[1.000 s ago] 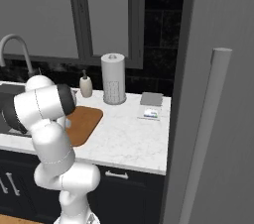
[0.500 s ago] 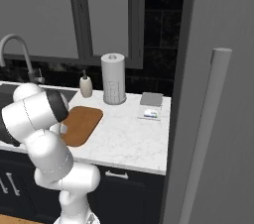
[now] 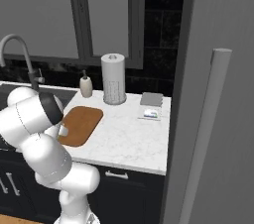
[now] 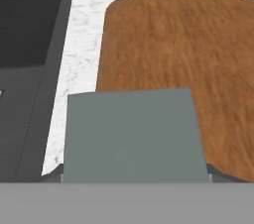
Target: Pick up the sponge from the counter and clean the cutting board by briefly scrubbing or pressing down on the cutting board. Once finished, release the sponge.
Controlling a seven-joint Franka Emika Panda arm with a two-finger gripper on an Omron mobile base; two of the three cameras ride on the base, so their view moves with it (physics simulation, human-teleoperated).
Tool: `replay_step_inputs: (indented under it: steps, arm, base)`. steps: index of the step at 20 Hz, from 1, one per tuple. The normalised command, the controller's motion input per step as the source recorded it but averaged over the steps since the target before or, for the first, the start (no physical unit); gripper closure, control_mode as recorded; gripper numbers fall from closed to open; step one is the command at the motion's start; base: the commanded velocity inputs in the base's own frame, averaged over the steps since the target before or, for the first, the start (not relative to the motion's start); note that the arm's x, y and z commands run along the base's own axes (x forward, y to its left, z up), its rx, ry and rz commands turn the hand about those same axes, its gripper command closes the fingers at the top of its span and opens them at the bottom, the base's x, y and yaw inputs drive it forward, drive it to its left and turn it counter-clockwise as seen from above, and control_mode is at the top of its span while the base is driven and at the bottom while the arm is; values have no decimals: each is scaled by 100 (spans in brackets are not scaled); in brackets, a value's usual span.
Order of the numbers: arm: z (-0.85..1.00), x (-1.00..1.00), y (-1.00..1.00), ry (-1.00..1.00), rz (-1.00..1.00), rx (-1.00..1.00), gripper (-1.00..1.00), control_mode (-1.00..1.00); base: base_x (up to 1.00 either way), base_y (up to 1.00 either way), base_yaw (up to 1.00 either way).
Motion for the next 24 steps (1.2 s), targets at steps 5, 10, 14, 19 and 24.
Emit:
replay_step_inputs:
  steps: [5, 10, 14, 19, 24]
  arm:
    - [-38, -13, -61, 2, -5, 2, 100, -100]
    - [-16, -13, -60, 0, -9, 2, 100, -100]
    - [-33, 4, -59, 4, -9, 1, 100, -100]
    - [-66, 4, -47, 2, -8, 0, 100, -100]
    - [-53, -1, -62, 1, -8, 0, 100, -100]
  base:
    - [0, 0, 0]
    - [0, 0, 0]
    - [0, 0, 0]
    - [0, 0, 0]
    - [0, 0, 0]
